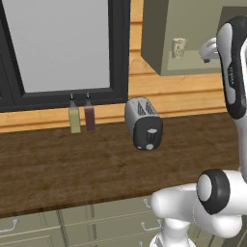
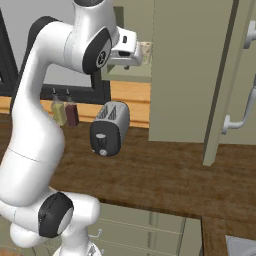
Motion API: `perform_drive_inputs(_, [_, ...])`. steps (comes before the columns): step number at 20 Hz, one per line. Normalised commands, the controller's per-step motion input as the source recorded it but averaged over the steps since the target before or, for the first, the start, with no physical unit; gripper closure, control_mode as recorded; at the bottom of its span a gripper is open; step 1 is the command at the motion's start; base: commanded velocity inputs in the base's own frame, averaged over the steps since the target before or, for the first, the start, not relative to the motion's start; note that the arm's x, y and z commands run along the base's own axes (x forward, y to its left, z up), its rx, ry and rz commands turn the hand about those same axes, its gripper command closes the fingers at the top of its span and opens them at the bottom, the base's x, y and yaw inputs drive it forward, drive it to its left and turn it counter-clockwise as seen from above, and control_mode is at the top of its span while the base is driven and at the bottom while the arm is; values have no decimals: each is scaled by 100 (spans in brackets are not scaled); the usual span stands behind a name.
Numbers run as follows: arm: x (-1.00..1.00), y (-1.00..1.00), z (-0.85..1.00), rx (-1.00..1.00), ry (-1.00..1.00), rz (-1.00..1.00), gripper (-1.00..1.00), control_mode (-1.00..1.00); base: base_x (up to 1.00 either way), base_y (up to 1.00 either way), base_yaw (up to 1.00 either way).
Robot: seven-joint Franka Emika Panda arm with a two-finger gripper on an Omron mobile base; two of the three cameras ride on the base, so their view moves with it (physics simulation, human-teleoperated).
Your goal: Gather all objects into one cabinet and sort the glasses and bowls to opposite sides.
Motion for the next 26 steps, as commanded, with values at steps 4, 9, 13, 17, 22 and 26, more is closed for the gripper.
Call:
perform_drive_inputs(4, [54, 0, -8, -9, -5, 0, -100, -100, 0, 0, 0])
perform_drive_inputs(9, [23, 7, -9, -8, -12, 0, -100, -100, 0, 0, 0])
perform_drive_inputs(13, [0, 0, -63, 20, -12, 2, -100, -100, 0, 0, 0])
perform_drive_inputs(17, [5, -2, -41, 21, -33, 0, -100, -100, 0, 0, 0])
perform_drive_inputs(22, [21, 4, -3, 2, -24, -1, -100, -100, 0, 0, 0])
perform_drive_inputs(26, [33, 4, -1, 0, 0, -2, -100, -100, 0, 0, 0])
